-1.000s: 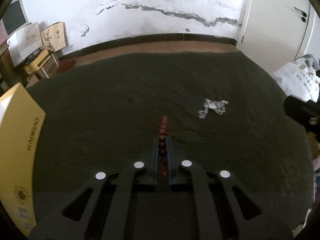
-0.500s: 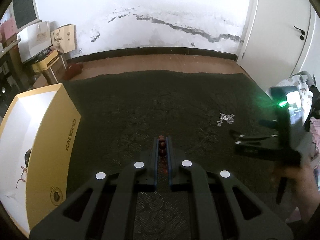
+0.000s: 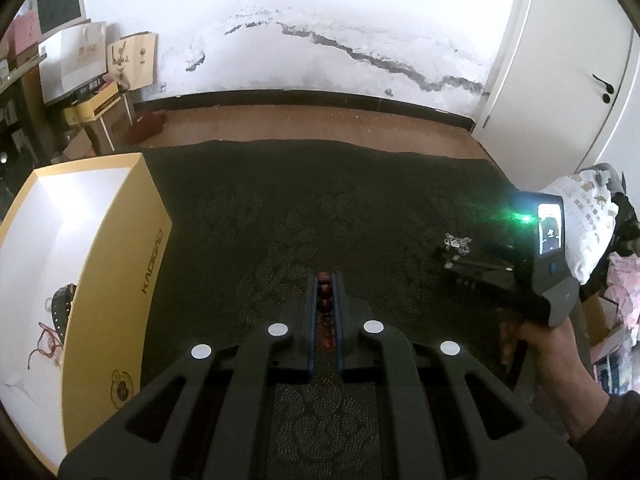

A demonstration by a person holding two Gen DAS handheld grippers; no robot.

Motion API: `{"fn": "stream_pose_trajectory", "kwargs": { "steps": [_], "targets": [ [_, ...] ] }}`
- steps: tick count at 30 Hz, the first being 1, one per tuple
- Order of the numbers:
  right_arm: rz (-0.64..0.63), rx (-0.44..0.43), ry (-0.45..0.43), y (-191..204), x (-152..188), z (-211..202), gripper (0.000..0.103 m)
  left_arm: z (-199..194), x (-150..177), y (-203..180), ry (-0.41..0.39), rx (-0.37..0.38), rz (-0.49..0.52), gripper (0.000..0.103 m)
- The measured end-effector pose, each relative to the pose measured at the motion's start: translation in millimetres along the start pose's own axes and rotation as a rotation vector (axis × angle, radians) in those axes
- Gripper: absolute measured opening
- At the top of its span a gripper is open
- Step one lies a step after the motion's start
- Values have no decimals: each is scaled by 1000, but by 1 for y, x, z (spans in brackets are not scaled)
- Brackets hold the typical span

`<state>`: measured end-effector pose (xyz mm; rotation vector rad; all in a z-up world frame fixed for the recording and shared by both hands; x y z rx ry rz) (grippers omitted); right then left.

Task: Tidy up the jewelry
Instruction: 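Lower the right tool onto the silver chain and close on it, then carry the bracelet in the left tool to the box while the right tool carries the chain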

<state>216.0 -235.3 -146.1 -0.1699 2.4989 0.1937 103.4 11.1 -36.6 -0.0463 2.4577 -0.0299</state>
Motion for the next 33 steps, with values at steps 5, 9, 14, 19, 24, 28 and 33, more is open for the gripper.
{"fn": "stream_pose_trajectory", "kwargs": {
  "steps": [5, 9, 14, 19, 24, 28, 33],
  "targets": [
    [2, -8, -1, 0, -7, -2, 18, -5, -1, 4, -10, -4, -9, 7],
    [-23, 15, 17, 10, -9, -1, 11, -5, 0, 7, -13, -14, -14, 7],
    [43, -26, 24, 8, -13, -7, 10, -7, -2, 17, -18, -34, -27, 7],
    [21, -58, -39, 34, -29, -44, 10, -14, -11, 29, -38, -62, -47, 7],
    [2, -92, -103, 65, -50, -93, 10, -24, -16, 41, -53, -79, -60, 7],
    [-26, -126, -163, 93, -65, -139, 10, -38, -24, 57, -76, -89, -90, 7],
    [-79, -190, -232, 141, -78, -190, 10, -62, -35, 87, -114, -110, -147, 7]
  ]
}}
Point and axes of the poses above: each gripper's, at about its wrist camera, not at the fingertips, and z roughly the way its jaws point, y to its left, x to its underside, the point moved 5 cm from there along z, roughly the way its jaws point, and after that the axes turned 6 degrees about -x, right-handed, at the moved point
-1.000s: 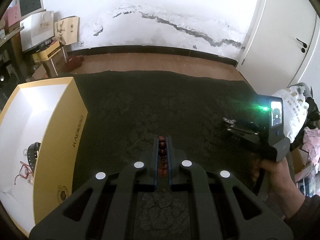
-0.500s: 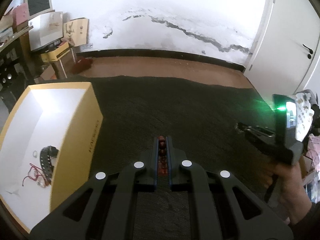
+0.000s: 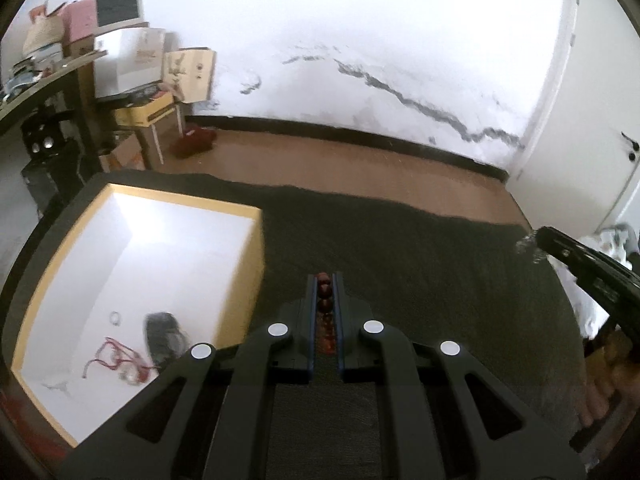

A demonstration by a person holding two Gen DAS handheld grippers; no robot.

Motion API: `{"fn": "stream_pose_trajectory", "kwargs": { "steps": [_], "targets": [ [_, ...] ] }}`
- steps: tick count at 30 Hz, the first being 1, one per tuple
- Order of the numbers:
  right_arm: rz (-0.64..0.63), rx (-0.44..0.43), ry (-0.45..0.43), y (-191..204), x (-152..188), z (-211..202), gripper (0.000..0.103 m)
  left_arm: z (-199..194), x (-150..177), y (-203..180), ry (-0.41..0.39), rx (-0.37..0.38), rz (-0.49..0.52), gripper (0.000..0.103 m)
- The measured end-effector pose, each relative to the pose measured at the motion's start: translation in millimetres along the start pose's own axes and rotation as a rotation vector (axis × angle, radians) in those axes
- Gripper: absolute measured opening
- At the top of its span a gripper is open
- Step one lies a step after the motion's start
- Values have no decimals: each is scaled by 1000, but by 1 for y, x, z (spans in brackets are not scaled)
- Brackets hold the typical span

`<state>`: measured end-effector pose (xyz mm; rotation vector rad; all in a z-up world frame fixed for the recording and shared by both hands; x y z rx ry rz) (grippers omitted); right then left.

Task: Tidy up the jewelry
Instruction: 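Carry the bracelet in the left tool to the box while the right tool carries the chain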

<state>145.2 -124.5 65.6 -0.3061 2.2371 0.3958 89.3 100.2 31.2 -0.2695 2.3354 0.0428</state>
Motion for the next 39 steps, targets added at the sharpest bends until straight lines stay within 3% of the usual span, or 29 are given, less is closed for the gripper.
{"fn": "stream_pose_trajectory", "kwargs": {
  "steps": [9, 21, 27, 32, 39],
  "targets": [
    [-116, -148, -48, 111, -19, -24, 10, -27, -4, 74, -36, -86, -77, 7],
    [-234, -286, 22, 249, -6, 10, 10, -30, 23, 178, -10, -202, -158, 7],
    [-269, -298, 61, 283, 10, 31, 10, -11, 38, 211, 31, -244, -183, 7],
    [-282, -295, 86, 295, 20, 47, 10, 13, 53, 228, 101, -248, -197, 7],
    [-293, -282, 120, 299, 35, 61, 10, 23, 63, 239, 128, -269, -193, 7]
  ]
}}
Point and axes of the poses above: each gripper's, at about its wrist camera, not at the fingertips, and z roughly the way its jaws point, y to its left, x to its underside, the point moved 5 cm from there along z, roughly the way its jaws point, and after that the axes turned 6 degrees about -x, right-handed, at the moved point
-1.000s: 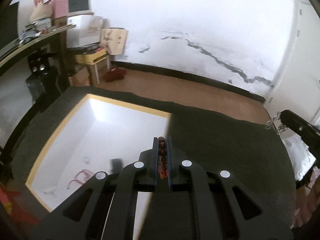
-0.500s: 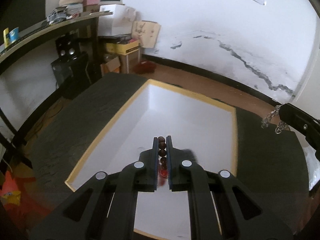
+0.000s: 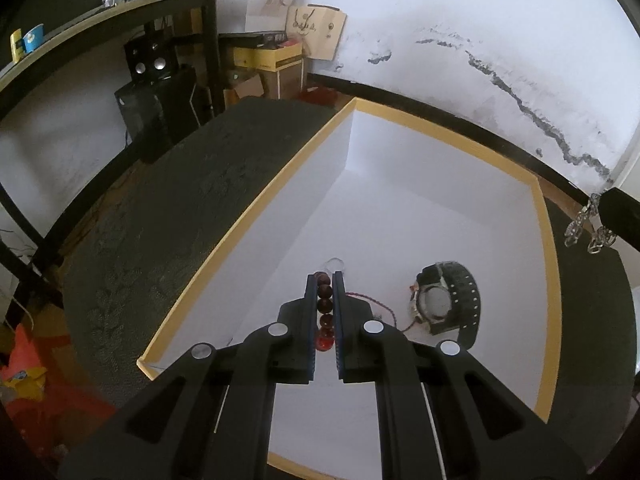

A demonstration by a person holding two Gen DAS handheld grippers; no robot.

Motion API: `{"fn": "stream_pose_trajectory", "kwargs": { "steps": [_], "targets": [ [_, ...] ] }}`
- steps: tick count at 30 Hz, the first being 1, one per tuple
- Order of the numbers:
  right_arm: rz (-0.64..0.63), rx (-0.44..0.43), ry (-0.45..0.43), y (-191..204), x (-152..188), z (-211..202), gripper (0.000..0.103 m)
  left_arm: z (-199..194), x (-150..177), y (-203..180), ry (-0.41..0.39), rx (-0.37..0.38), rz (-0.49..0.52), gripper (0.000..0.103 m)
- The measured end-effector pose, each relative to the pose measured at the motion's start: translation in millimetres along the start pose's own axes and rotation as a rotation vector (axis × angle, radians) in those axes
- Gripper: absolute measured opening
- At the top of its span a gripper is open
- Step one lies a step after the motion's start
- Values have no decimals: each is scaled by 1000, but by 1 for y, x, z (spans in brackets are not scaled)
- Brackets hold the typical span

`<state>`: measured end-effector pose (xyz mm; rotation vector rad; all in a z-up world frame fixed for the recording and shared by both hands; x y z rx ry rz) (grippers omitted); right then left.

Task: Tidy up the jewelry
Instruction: 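Carry the bracelet in the left tool to the box while the right tool carries the chain, then open the left tool to drop the bracelet in the box while the right tool releases the chain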

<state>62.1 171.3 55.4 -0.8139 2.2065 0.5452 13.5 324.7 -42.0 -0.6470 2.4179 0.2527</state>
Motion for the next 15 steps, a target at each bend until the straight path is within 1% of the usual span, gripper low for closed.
{"fn": "stream_pose_trajectory", "kwargs": {
  "steps": [8, 15],
  "targets": [
    [4, 6, 15, 0, 0, 9, 10, 14, 3, -13, 27, -18, 36, 7],
    [4, 5, 14, 0, 0, 9, 10, 20, 3, -13, 38, -24, 48, 7]
  ]
}}
Point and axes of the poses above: each gripper's, at about its wrist camera, not at the fingertips, and z roughly the way its jaws point, y to its left, x to its underside, the point moved 5 cm from there along z, roughly the way its jaws point, and after that the axes turned 6 degrees about -x, right-handed, at the moved point
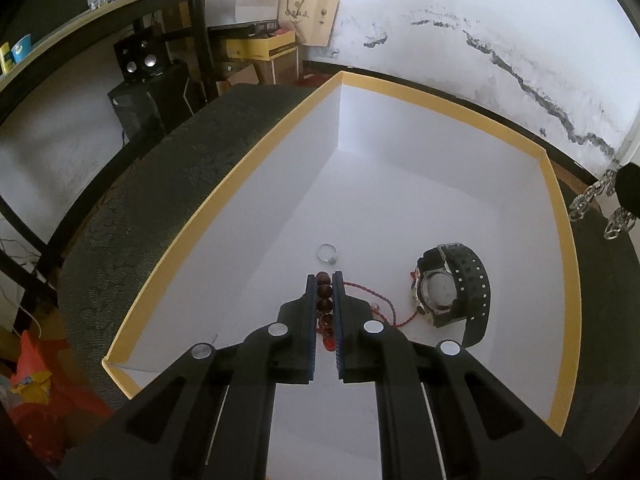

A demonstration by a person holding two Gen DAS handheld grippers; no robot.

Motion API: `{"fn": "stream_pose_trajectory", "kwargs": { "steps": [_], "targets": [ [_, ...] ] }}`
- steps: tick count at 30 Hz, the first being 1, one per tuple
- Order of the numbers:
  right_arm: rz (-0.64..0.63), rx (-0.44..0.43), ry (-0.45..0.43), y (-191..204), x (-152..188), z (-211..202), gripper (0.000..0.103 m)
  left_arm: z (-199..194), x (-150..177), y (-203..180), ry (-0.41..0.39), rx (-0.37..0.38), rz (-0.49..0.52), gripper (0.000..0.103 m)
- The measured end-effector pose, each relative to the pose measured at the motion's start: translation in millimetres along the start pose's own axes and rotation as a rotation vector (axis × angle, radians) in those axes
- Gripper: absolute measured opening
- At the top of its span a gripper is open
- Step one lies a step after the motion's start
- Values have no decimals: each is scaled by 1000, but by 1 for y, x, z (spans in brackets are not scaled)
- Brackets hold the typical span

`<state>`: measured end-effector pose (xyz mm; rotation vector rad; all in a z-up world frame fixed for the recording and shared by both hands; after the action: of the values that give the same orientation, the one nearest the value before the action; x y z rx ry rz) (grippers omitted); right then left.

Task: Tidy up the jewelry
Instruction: 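Open the left tool to drop the bracelet in the box while the right tool releases the chain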

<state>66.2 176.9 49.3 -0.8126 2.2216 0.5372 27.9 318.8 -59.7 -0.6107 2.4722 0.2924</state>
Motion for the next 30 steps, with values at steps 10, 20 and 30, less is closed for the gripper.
{"fn": "stream_pose_trajectory", "kwargs": {
  "steps": [10, 20, 30],
  "targets": [
    [2, 2, 1, 0, -2, 2, 10, 2, 2, -7, 7, 6, 33, 7],
    [1, 3, 1, 0, -2, 3, 10, 1, 4, -8, -5, -8, 36, 11],
    [7, 8, 13, -4, 5, 12, 10, -25, 2, 7, -77, 13, -29, 90]
  ]
}}
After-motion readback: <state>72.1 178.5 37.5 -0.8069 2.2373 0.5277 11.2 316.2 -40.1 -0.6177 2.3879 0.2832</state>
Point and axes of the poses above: each gripper's, at about its wrist camera, not at the fingertips, and z roughly the way its jaws point, y to its left, x to its underside, the point moved 5 cm from there along z, roughly the way its jaws point, and after that the axes turned 6 degrees about -x, right-handed, at the moved point
